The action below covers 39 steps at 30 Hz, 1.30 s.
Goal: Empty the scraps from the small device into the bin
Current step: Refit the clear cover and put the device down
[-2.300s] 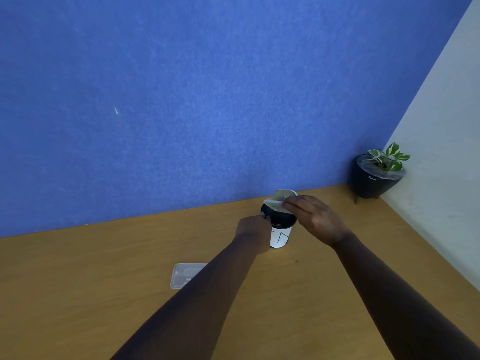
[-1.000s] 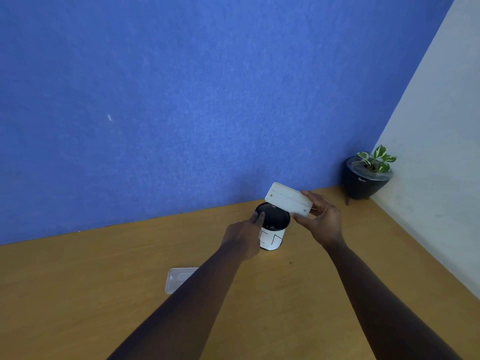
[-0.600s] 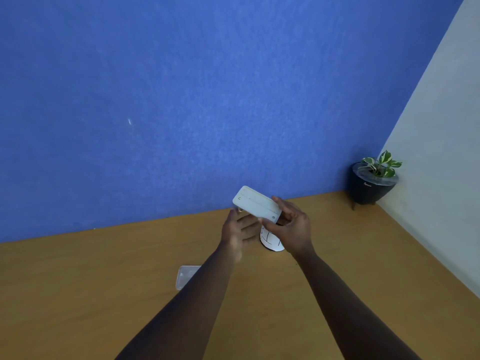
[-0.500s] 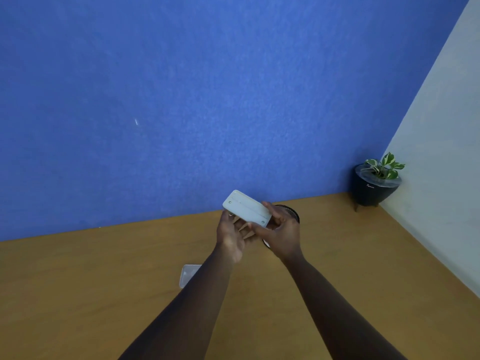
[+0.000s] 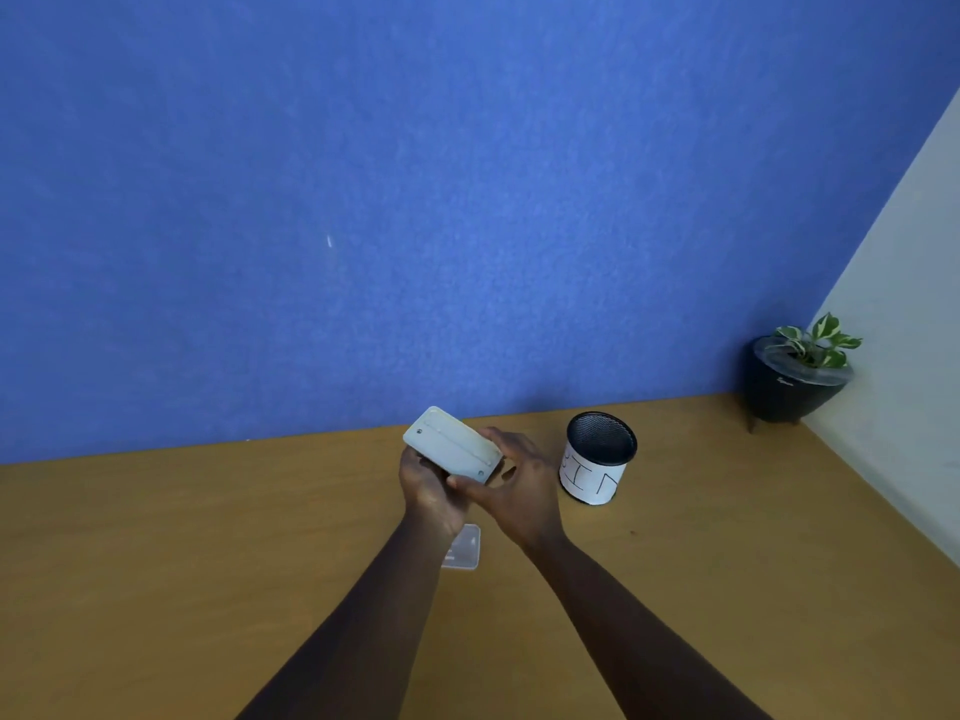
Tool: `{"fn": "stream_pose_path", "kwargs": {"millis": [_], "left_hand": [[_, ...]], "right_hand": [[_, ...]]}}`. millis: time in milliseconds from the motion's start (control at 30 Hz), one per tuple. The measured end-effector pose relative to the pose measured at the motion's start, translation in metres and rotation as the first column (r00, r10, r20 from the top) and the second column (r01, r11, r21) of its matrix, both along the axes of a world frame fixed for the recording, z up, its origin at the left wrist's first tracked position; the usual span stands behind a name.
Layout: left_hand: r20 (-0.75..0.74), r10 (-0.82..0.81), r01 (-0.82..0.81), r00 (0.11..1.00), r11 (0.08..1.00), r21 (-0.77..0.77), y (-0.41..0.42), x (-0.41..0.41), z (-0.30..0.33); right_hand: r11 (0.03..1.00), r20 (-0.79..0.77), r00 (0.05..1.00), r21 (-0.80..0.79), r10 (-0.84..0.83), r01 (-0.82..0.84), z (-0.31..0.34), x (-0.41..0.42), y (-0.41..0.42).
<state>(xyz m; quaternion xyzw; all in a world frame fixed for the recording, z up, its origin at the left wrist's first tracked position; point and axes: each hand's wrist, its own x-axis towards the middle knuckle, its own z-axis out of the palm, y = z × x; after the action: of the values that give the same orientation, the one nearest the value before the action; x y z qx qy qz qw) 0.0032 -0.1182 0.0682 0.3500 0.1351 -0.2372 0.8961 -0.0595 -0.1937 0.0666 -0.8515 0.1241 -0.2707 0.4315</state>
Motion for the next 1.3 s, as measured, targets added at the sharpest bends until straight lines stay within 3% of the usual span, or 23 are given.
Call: {"fn": "stream_pose_path", "kwargs": {"millis": [100,200,267,333,500,667,933,1067,1133,1300], "left_hand": [[-0.011,0.001,0.000,1.000,1.000,0.025,0.010,0.006,-0.004],[0.013,-0.024,0.023,1.000,0.998,0.059,0.020,0.013,-0.010],[0.013,-0.020,0.019,1.000,0.999,0.051,0.025,0.015,-0.012],[0.001,-0.006,0.006,1.000,0.999,0.043,0.030,0.018,-0.015],[-0.011,-0.001,0.001,1.000,0.998,0.056,0.040,0.026,-0.020],[0.021,-0.015,0.014,1.000,0.999,0.046,0.044,0.032,-0.025],[-0.029,0.008,-0.005,1.000,0.997,0.079,0.048,0.036,-0.027],[-0.077,0.040,-0.032,0.996,0.994,0.100,0.049,0.037,-0.025],[-0.090,0.054,-0.044,0.995,0.993,0.111,0.049,0.036,-0.024],[-0.101,0.081,-0.067,0.992,0.989,0.134,0.049,0.035,-0.022]], "right_hand": [[0.998,0.053,0.997,0.042,0.053,-0.055,-0.002,0.002,0.006],[0.987,0.101,0.995,0.159,-0.025,0.008,-0.008,0.008,0.005],[0.980,0.050,0.993,0.174,-0.108,0.097,-0.018,0.011,-0.001],[0.987,-0.091,0.987,0.085,-0.130,0.138,-0.033,0.013,-0.009],[0.978,-0.543,0.837,-0.126,0.072,-0.166,-0.066,0.014,-0.010],[0.866,-0.717,0.671,-0.201,0.187,-0.457,-0.080,0.017,0.003],[0.853,-0.638,0.754,-0.296,0.159,-0.430,-0.085,0.019,0.004],[0.984,-0.484,0.868,-0.060,0.116,-0.165,-0.074,0.017,0.003],[0.993,-0.398,0.912,0.091,0.103,-0.073,-0.067,0.018,0.002],[0.986,-0.391,0.911,0.147,0.127,-0.075,-0.060,0.017,0.002]]}}
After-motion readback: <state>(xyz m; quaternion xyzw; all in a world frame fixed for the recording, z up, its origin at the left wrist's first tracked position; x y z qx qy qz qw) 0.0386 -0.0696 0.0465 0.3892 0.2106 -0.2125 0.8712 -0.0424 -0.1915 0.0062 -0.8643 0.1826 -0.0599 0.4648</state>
